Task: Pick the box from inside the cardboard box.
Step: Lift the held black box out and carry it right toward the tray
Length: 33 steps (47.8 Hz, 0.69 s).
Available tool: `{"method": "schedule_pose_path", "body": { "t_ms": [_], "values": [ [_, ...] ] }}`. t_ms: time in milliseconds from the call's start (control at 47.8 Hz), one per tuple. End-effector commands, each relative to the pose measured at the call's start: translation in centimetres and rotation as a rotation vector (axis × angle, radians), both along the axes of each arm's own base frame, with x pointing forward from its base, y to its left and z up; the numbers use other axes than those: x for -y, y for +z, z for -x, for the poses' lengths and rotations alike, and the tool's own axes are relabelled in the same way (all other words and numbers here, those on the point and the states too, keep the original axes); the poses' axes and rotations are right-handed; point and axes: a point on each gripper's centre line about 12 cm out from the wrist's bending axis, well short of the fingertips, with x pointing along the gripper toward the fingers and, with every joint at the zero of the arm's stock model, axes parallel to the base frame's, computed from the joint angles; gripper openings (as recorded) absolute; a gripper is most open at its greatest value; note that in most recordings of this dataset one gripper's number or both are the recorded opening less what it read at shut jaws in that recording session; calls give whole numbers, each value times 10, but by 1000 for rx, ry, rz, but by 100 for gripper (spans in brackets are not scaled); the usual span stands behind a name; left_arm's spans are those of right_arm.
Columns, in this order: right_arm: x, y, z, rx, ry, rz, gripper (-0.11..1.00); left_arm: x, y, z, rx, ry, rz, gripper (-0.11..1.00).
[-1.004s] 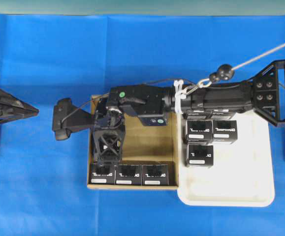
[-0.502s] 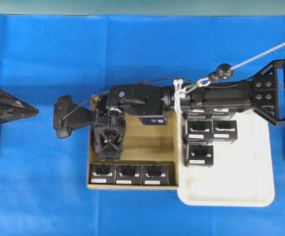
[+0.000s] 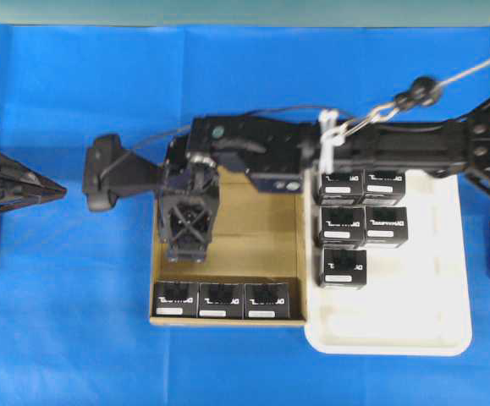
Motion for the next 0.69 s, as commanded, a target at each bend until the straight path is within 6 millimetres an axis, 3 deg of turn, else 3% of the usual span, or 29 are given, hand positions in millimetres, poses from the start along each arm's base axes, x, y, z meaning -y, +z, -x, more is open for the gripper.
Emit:
{"method": "schedule_pose_path", "body": {
  "t_ms": [0, 125, 418, 502, 669],
  "values": [
    [6, 35, 6, 46, -11, 2, 63, 0, 4, -2, 9, 1, -3, -2],
    [8, 63, 24, 30, -3, -1, 63, -1, 4, -1, 11, 3, -2, -2],
    [-5, 117, 97, -21, -19, -19, 62, 0, 6, -1, 17, 2, -1, -2],
    [-11, 118, 121, -42, -50, -32, 63, -1, 6, -1, 17, 3, -1, -2],
    [-25, 98, 169, -120, -81, -48, 62, -1, 6, -1, 17, 3, -1, -2]
  ]
}}
